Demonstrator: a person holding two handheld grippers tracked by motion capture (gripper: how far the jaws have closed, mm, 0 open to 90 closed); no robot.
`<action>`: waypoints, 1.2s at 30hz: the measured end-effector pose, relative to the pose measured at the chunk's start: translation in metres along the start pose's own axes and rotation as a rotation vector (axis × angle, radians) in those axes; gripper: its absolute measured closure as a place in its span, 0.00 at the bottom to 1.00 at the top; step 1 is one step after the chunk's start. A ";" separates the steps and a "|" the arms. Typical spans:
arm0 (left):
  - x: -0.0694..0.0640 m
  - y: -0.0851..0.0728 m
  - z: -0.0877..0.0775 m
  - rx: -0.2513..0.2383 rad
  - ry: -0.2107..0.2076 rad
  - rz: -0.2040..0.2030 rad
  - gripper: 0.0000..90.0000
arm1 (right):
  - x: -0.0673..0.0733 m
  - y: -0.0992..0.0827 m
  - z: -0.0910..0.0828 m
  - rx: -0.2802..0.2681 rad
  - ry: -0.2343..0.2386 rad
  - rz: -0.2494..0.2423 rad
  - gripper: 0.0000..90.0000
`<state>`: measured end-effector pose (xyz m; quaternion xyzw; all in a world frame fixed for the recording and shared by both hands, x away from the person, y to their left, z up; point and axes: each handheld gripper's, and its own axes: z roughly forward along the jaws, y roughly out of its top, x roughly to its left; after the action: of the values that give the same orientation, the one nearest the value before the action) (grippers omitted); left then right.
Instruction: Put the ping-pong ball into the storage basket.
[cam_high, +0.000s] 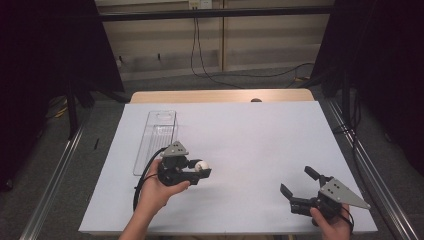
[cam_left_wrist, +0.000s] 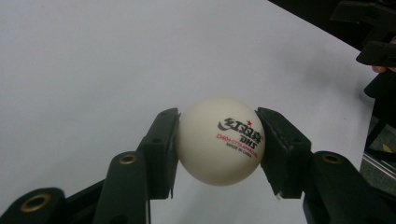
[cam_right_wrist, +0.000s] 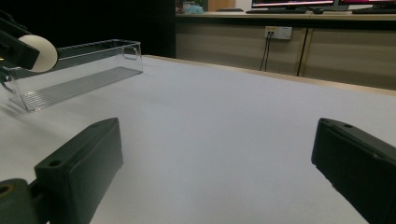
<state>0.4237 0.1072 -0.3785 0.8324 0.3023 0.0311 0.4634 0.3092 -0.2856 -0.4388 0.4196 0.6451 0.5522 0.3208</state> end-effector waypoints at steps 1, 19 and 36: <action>0.000 0.000 -0.001 0.004 -0.001 0.000 0.57 | 0.000 0.000 0.000 0.000 0.000 0.000 0.02; 0.009 0.002 -0.011 -0.016 0.025 -0.026 0.57 | -0.001 0.001 0.001 0.002 0.003 -0.002 0.02; 0.015 0.002 -0.016 -0.017 0.040 -0.036 0.57 | 0.000 0.001 0.001 0.000 0.008 -0.010 0.02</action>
<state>0.4314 0.1261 -0.3707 0.8221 0.3261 0.0418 0.4649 0.3100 -0.2852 -0.4377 0.4141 0.6485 0.5522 0.3211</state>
